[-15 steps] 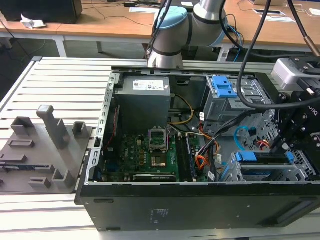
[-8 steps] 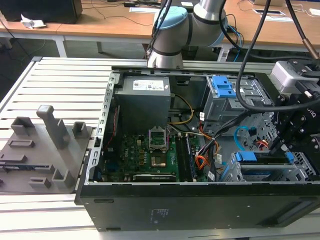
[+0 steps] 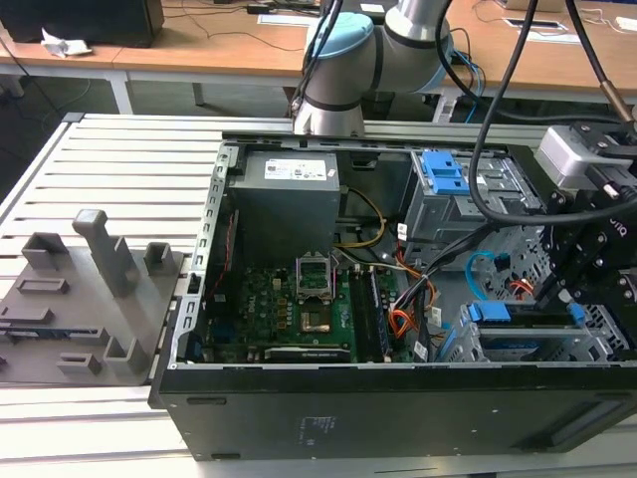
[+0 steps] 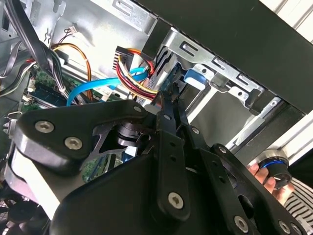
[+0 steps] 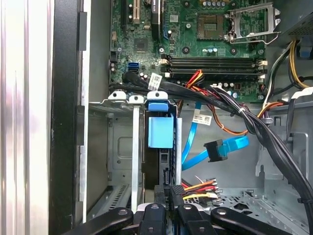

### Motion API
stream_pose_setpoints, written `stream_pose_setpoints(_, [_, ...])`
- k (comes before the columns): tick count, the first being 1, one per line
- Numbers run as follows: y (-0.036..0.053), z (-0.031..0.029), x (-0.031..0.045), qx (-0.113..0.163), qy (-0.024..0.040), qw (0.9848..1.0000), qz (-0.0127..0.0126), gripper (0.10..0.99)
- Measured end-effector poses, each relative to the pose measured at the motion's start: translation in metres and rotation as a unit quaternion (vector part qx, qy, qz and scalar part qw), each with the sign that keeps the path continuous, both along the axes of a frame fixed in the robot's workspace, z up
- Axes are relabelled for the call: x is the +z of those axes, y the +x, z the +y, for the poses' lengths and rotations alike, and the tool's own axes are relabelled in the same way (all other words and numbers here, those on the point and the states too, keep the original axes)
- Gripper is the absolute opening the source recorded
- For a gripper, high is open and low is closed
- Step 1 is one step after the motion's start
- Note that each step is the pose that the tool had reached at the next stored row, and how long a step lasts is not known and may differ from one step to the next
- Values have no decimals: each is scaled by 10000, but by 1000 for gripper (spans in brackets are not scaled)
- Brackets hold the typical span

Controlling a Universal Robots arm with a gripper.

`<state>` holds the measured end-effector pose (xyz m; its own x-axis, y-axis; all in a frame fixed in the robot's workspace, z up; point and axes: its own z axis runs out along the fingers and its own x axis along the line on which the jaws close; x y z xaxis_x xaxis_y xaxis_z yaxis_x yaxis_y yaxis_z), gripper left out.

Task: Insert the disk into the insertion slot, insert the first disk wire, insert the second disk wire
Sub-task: 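Insert the first disk wire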

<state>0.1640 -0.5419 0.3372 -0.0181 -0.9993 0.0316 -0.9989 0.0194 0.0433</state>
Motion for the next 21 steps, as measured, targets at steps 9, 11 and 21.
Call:
stream_pose_setpoints(9, [3,0,-14,0,2,10000,0,161])
stream_pose_setpoints(11, [2,0,-16,0,3,10000,0,239])
stream_pose_setpoints(21, [2,2,563,0,3,10000,1,239])
